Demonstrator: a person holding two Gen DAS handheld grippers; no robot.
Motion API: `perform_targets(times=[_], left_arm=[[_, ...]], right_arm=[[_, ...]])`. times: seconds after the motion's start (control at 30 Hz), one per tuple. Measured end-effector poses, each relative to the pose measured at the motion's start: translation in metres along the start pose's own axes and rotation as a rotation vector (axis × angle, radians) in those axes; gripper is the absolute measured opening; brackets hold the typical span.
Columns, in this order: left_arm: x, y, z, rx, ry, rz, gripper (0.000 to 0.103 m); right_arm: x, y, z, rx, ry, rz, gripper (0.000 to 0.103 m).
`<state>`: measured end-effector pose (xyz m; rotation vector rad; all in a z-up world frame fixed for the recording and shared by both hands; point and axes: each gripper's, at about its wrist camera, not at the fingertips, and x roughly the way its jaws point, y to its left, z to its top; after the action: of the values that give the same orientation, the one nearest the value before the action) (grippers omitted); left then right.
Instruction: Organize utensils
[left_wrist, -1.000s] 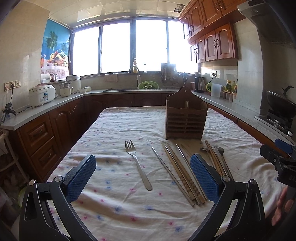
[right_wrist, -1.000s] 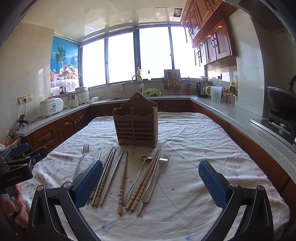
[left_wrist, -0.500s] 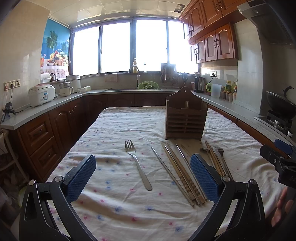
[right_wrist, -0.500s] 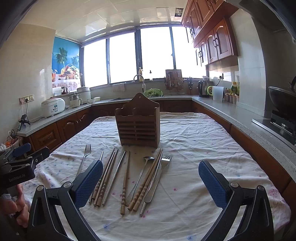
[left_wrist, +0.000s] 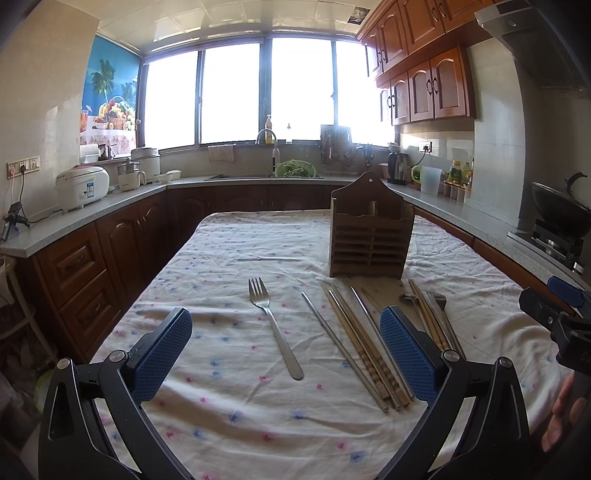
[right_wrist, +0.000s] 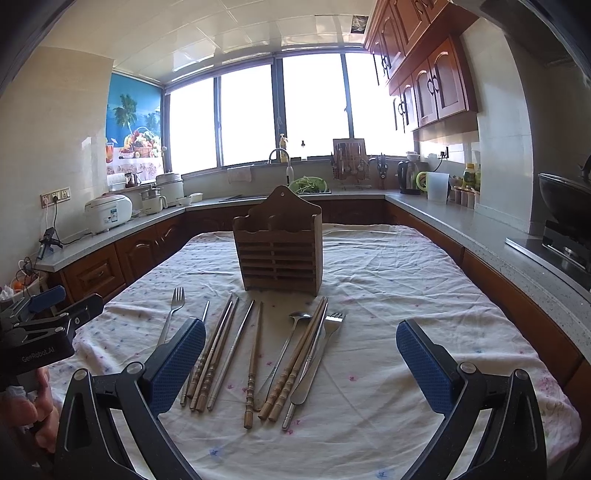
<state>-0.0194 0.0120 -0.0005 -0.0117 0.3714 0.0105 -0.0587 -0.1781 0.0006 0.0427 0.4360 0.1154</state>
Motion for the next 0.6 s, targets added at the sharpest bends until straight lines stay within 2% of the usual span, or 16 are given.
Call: perform_targets(times=[0.27,0.6], left_arm=[[0.010,0.004,0.002,-0.017,0.039,-0.017,0.103],[0.057,0.015,0.017,-0.077,0.192,-0.051,0.103]], right_arm=[[0.006,-0.002,0.004,0.023,0.028,0.005,0.103],[0.033,-0.016,0.019,0.066,0.096,0.034,0.103]])
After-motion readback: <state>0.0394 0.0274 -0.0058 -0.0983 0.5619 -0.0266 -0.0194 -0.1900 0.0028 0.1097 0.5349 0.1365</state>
